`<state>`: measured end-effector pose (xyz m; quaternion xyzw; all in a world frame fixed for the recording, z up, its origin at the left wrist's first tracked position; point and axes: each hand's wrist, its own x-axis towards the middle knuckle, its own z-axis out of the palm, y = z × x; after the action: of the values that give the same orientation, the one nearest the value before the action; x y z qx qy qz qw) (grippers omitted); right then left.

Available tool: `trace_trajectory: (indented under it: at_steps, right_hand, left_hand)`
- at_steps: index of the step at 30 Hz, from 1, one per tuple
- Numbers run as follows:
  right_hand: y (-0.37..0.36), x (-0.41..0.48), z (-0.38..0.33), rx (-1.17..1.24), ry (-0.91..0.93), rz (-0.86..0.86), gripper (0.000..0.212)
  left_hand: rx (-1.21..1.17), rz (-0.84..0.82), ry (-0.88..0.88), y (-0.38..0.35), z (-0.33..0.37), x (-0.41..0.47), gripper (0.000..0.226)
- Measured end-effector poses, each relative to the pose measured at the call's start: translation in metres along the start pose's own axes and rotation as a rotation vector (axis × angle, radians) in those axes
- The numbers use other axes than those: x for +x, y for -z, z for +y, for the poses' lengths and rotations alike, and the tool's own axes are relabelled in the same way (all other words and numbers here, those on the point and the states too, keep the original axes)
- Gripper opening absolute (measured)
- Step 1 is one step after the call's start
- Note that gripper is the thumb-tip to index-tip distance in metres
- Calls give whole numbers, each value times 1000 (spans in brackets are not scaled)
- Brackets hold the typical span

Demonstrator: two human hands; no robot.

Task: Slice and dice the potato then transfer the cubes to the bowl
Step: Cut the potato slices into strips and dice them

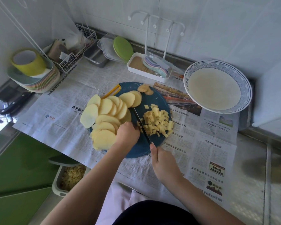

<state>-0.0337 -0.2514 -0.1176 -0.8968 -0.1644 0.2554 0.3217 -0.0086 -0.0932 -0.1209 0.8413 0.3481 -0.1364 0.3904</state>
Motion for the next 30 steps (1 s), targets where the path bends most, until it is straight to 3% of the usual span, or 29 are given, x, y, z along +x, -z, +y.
trace_trajectory:
  at_steps: [13, 19, 24, 28, 30]
  right_hand:
    - [-6, 15, -14, -47, -97, -15, 49]
    - [-4, 16, 2, 259, -170, -3, 57]
    - [7, 9, 11, 562, -188, -127, 56]
    - [27, 8, 14, 628, -165, -149, 57]
    - [33, 9, 13, 623, -159, -137, 58]
  left_hand:
    - [81, -41, -18, -1, 2, 6, 13]
    - [26, 17, -28, -4, -5, 9, 18]
    - [-77, -40, -8, 2, -3, 3, 20]
    - [117, 156, -152, 5, 5, -13, 25]
    - [83, 298, -346, 2, 10, -23, 41]
